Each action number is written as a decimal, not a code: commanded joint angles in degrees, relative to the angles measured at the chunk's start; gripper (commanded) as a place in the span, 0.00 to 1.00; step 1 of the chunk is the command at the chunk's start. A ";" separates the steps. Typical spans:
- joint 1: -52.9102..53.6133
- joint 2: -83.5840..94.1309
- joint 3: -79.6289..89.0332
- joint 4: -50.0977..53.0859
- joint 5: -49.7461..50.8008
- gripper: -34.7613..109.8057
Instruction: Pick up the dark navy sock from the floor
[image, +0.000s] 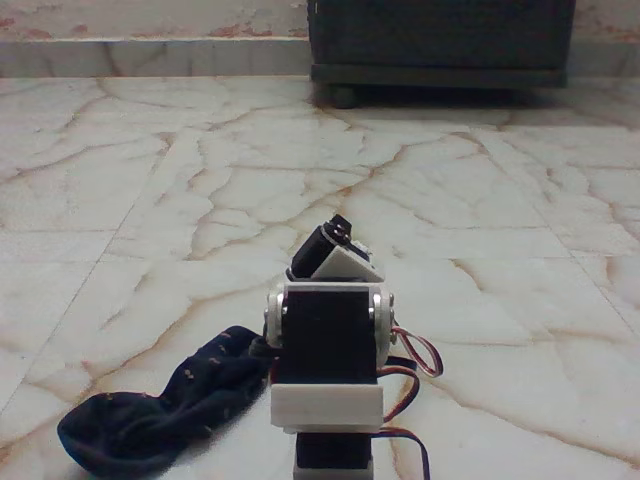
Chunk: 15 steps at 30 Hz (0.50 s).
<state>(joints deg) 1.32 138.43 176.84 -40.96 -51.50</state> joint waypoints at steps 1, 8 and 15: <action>3.52 0.79 -0.26 -1.58 -32.26 0.24; 3.34 0.70 -0.26 -1.58 -31.20 0.24; 2.99 0.97 -0.18 -2.37 -29.62 0.24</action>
<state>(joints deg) 4.39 138.43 176.84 -42.45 -82.09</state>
